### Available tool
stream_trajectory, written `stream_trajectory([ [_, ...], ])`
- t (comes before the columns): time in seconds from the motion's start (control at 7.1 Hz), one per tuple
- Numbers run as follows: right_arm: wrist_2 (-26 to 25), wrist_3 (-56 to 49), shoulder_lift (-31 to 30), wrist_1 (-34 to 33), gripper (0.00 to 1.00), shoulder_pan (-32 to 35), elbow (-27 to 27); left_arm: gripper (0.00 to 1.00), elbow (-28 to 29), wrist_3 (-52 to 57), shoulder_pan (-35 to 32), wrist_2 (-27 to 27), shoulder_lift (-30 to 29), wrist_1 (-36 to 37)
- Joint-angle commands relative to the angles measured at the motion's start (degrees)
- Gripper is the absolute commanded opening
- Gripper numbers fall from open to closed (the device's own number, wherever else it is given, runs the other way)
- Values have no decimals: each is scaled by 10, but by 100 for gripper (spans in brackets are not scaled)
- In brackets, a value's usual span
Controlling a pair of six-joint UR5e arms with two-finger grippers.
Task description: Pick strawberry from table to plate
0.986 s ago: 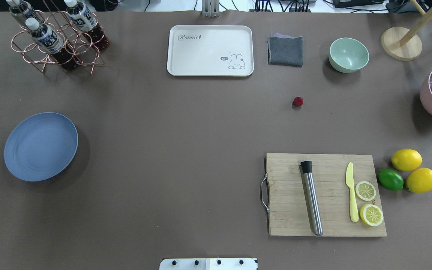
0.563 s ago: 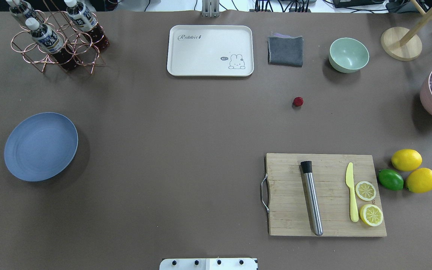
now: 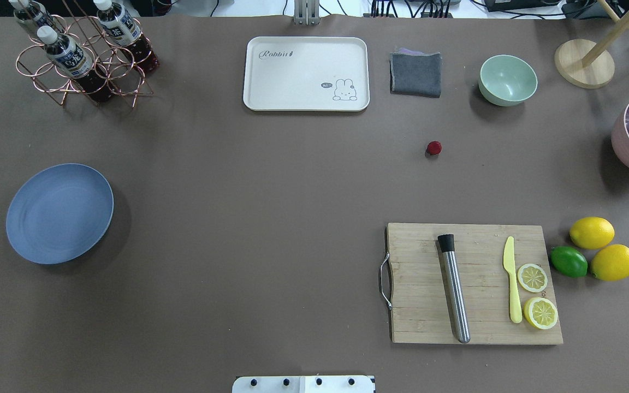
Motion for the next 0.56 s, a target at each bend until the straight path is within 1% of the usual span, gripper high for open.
stream_trajectory([
  [0.0, 4, -1, 2, 0, 100, -2, 0, 98, 6, -143, 56, 7, -1, -67],
  [0.14, 6, -2, 2, 0, 100, -2, 0, 98, 23, -170, 74, 10, 3, -106],
  [0.28, 8, -2, 2, 0, 100, -2, 0, 98, 57, -183, 91, 9, 4, -163],
  [0.42, 10, -2, 2, 0, 100, -2, 1, 98, 112, -217, 111, 10, 0, -236],
])
